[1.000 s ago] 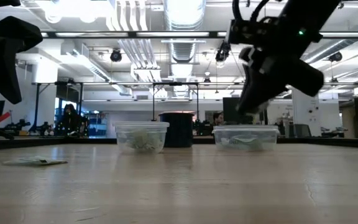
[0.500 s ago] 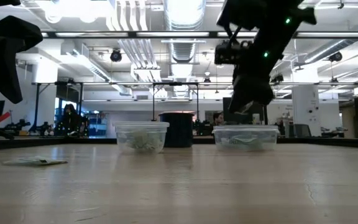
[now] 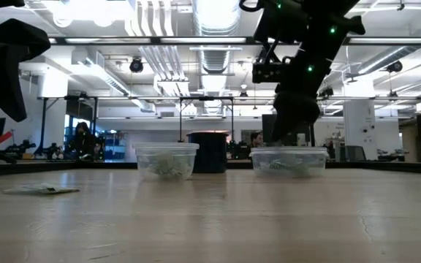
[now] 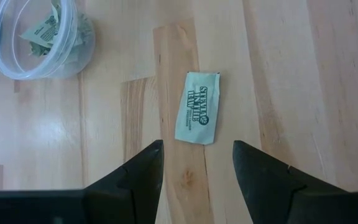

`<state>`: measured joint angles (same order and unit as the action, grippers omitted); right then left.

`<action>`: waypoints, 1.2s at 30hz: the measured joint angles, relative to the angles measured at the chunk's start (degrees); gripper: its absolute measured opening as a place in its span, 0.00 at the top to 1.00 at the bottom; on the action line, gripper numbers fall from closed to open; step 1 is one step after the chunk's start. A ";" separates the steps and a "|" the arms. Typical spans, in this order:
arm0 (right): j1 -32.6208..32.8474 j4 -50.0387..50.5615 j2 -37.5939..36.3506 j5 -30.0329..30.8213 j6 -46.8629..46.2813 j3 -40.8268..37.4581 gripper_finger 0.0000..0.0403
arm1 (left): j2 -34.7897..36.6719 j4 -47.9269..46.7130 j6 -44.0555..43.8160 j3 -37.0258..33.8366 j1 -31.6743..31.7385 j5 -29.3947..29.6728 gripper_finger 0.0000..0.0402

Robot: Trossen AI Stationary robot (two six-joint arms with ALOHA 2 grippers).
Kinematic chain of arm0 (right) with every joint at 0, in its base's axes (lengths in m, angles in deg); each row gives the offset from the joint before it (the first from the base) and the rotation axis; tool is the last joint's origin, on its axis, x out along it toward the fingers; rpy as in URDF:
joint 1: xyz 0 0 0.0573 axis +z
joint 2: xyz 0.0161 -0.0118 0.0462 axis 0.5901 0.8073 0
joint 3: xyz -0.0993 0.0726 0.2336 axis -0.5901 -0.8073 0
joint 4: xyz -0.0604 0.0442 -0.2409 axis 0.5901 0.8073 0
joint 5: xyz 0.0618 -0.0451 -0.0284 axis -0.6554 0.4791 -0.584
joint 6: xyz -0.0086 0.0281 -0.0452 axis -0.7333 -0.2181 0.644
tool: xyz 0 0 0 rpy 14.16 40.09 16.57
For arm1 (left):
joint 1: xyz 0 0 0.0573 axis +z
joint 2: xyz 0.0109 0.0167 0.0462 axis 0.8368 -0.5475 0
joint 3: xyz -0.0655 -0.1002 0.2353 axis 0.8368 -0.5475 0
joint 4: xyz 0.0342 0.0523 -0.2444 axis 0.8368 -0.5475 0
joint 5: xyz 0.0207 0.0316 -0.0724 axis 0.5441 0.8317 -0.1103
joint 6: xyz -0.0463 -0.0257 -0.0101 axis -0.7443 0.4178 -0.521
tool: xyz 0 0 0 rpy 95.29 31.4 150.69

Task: Pick and place Stevia / Truvia into bins
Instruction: Put the green stevia packet into the right transparent container, then put the green stevia packet into the left transparent container

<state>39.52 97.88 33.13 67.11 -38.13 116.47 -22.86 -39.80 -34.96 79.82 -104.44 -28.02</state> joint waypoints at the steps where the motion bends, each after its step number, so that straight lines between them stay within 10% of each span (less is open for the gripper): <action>1: 0.00 -0.02 0.00 0.02 0.00 -0.04 0.80 | 0.00 0.00 0.00 0.00 0.00 0.00 0.56; 12: 0.92 -0.01 -0.78 0.39 0.36 -0.04 0.62 | 0.00 -0.07 0.36 -0.06 0.01 0.00 0.56; 36: 27.97 -8.07 -10.23 7.54 1.72 -0.04 0.64 | -4.16 11.76 17.48 -0.39 17.21 -17.79 0.56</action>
<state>67.49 89.82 22.90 74.65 -36.41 116.42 -27.02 -28.04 -17.48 79.43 -87.24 -45.81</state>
